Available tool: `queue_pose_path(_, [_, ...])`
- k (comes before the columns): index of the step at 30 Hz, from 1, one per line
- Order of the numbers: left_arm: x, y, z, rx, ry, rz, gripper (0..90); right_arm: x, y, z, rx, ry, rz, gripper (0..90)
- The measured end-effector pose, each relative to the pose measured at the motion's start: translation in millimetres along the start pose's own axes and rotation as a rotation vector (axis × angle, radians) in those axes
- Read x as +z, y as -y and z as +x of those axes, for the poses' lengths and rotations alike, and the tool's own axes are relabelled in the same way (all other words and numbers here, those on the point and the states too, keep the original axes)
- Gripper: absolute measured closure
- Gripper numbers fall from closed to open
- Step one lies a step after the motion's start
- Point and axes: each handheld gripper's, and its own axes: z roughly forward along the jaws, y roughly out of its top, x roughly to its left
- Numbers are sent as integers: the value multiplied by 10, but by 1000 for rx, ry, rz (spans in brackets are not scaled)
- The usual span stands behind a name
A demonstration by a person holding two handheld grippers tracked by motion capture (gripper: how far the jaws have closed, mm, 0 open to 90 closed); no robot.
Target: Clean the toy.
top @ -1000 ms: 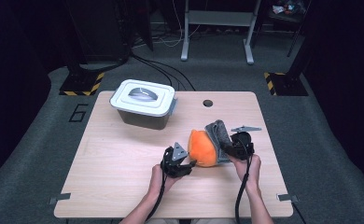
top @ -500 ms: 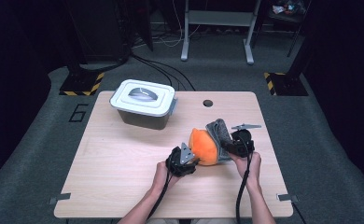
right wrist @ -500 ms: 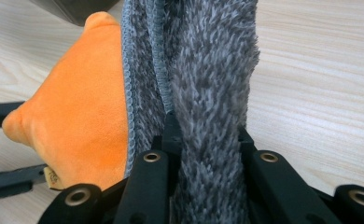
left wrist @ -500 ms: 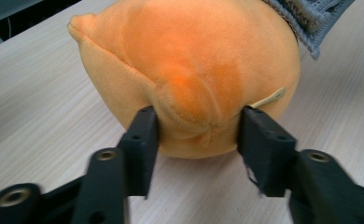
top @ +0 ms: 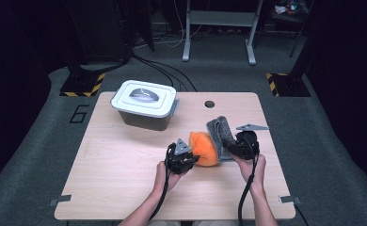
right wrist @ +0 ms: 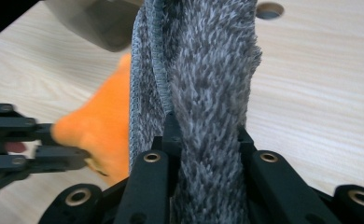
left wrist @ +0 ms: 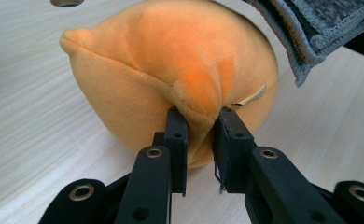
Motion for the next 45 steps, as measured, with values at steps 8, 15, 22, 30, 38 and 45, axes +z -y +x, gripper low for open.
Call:
queue_pose_path(8, [6, -1, -50, -11, 25, 1, 759, 37, -137, 375, -84, -50, 25, 751])
queue_pose_path(15, [12, 26, -34, -6, 15, 5, 760, 279, -109, 516, -126, -52, 75, 752])
queue_pose_path(22, [12, 100, 45, -46, 7, -6, 766, 344, -86, 542, -142, -23, 84, 755])
queue_pose_path(30, [8, 144, 105, -76, 12, -10, 766, 326, -9, 391, -117, 4, 69, 755])
queue_pose_path(38, [11, 154, 129, -86, 16, -10, 766, 264, 99, 90, -47, 36, 63, 754])
queue_pose_path(45, [18, 168, 135, -106, 18, -12, 765, 291, 181, -150, 33, 38, 65, 754])
